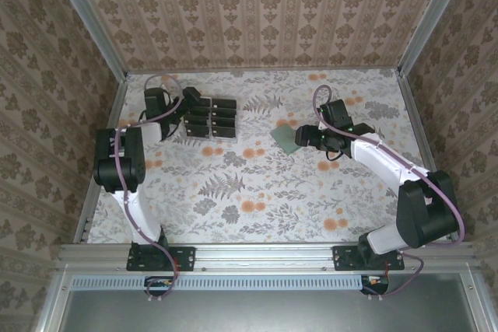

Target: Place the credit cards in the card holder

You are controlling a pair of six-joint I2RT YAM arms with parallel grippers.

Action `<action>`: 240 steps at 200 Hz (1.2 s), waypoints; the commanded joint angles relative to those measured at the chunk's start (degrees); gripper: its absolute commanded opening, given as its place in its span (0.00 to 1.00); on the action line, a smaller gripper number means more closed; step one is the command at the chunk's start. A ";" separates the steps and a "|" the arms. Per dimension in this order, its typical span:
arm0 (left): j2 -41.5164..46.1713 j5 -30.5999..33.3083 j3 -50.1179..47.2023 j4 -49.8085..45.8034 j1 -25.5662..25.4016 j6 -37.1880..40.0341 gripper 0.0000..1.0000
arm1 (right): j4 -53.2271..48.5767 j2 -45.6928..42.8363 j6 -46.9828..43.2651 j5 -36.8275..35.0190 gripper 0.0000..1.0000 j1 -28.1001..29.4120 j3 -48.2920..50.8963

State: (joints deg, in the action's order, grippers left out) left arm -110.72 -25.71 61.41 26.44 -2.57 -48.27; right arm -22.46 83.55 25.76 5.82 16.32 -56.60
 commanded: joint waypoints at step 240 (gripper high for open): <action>15.82 3.32 -8.97 -11.37 -1.82 5.70 1.00 | -0.83 22.18 2.97 3.04 0.77 13.98 -20.36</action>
State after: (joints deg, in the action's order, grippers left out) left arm -93.21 -19.59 53.32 13.78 -4.49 -43.68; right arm -23.77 104.75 25.93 8.03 27.90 -76.27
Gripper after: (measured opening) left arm 0.997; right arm 0.767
